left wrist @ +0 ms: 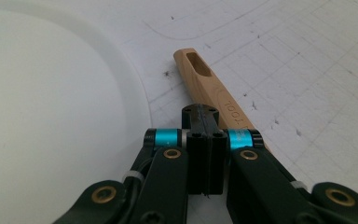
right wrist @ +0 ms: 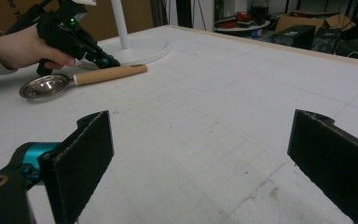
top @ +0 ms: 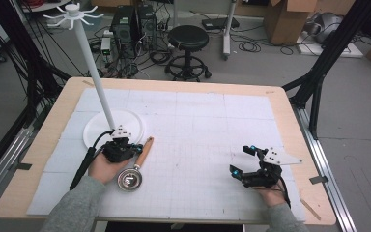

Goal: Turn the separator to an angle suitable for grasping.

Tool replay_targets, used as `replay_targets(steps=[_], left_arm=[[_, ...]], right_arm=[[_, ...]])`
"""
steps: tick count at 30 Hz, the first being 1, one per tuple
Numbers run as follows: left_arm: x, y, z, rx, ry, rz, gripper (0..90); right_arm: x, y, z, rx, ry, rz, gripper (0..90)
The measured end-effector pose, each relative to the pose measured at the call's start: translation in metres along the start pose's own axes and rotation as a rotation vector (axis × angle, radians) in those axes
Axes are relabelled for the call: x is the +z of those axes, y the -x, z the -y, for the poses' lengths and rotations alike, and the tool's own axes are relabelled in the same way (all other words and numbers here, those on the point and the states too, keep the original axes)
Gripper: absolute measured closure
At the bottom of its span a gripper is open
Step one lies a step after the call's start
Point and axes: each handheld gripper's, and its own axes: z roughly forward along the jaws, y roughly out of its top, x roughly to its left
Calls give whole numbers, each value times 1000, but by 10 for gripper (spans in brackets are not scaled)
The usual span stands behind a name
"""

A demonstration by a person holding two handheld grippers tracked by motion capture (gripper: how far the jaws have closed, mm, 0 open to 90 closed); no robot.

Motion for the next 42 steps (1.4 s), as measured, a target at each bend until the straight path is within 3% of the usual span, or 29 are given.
replay_targets(steps=[7,10,15,22,28,34,39,42], left_arm=[[2,0,-4,2,-18,0,897],[5,2,-9,26,-44,-5,897],[9,1,-12,11,-43,14,897],[10,1,-13,8,-50,10,897],[10,5,-16,40,-75,-9,897],[10,7,-18,44,-86,-21,897],[11,10,-21,45,-101,-21,897],[13,14,-22,67,-111,-8,897]], right_arm=[[0,-1,0,0,-3,-2,61],[1,-1,0,-1,-5,-1,61],[1,-1,0,-3,-5,-2,61],[1,-1,0,-1,-9,-3,61],[1,-1,0,2,-9,-3,61],[1,-1,0,2,-10,-4,61],[1,-1,0,-1,-10,-2,61],[1,-1,0,0,-11,-2,61]])
